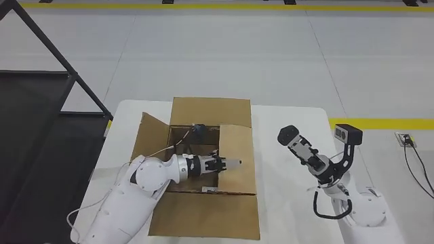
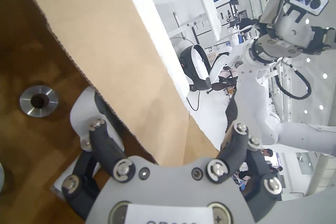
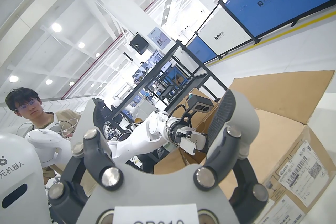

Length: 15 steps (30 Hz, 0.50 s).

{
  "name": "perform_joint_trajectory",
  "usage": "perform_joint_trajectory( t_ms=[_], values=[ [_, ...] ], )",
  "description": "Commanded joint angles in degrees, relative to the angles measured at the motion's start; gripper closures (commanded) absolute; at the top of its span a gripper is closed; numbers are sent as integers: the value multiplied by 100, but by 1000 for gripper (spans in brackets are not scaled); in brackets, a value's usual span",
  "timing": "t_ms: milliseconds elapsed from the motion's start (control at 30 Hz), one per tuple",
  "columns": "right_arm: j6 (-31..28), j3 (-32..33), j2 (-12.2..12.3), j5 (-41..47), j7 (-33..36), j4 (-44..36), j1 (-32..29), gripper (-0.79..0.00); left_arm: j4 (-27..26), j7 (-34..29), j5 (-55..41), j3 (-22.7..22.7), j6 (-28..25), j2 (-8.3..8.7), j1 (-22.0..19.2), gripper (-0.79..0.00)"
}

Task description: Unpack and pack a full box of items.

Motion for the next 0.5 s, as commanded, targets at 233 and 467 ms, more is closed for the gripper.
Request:
perform_joint_trajectory(
  t_ms=[233,467],
  values=[
    [-193,339,61,199,-432,-81,-238,-785,-994,56,69,-254,168,75,238,-785],
    [-379,720,129,379,-572,-189,-641,-785,-1289,265,153,122,369,-32,72,-785]
  ],
)
